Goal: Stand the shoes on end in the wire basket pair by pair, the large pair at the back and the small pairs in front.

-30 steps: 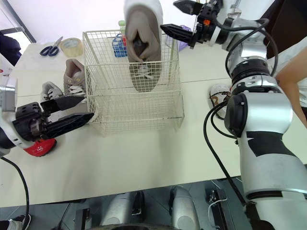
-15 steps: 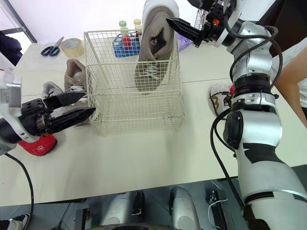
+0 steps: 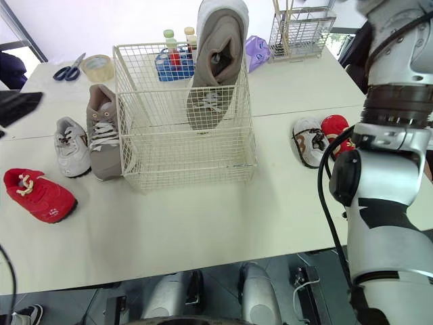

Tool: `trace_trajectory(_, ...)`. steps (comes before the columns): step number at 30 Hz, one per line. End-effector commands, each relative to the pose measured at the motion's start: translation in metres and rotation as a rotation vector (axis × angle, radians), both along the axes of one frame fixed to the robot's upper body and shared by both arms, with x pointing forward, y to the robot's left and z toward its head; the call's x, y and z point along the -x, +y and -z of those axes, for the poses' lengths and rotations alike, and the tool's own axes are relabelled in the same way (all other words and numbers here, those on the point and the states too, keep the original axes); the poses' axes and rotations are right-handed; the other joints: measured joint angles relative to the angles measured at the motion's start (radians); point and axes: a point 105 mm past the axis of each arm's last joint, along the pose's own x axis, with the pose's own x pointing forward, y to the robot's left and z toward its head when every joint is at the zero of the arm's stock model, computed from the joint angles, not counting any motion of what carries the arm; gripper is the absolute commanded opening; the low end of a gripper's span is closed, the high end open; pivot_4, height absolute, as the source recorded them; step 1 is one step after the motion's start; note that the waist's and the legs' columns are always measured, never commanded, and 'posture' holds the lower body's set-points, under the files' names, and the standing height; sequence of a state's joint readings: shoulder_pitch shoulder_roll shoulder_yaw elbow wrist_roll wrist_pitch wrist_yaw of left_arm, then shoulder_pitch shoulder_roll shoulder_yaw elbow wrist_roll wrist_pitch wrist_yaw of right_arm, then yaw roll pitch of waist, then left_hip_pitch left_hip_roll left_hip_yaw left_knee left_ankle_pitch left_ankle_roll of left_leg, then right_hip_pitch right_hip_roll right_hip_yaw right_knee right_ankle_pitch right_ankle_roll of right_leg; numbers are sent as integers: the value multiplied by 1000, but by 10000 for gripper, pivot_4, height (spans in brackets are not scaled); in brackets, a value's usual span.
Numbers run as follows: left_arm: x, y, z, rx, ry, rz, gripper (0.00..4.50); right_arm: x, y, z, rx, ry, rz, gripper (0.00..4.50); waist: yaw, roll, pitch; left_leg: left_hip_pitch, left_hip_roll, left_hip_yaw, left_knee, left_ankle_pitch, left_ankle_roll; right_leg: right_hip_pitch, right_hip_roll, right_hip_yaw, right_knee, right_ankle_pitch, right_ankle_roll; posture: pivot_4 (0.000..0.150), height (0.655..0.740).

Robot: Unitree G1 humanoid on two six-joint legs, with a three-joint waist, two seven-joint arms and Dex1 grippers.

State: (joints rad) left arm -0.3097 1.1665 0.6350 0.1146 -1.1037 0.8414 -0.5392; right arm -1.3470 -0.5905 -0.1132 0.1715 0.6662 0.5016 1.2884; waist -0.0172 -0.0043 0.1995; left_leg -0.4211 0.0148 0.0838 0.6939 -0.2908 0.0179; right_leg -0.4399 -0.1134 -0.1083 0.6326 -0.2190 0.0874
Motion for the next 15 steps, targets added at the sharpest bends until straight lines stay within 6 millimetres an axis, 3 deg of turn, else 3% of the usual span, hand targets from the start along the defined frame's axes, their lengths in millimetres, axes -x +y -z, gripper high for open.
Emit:
trace_trajectory(1,-9,6,10,86,68,68,42659,30,12,34,209,100,-207,44964,9,-1,0,0,0,0,0,0,0,1,-1,0,0,0,0,1500,7400)
trace_trajectory(3,-31,6,33,127,177,94,42659,39,15,60,366,157,-275,44964,23,-1,0,-1,-2,0,4,-1,2,2,-2,-2,0,0,0,1500,7400)
trace_trajectory(5,-51,2,48,134,254,107,42659,39,16,70,437,164,-275,44964,36,-2,-1,-2,-5,1,5,-1,2,3,-3,-2,0,1,1,1500,7400)
trace_trajectory(15,-115,-23,67,61,365,68,42659,51,12,78,458,155,-190,44964,20,-10,-4,-5,-7,2,4,-1,3,1,-1,-3,-1,2,3,1500,7400)
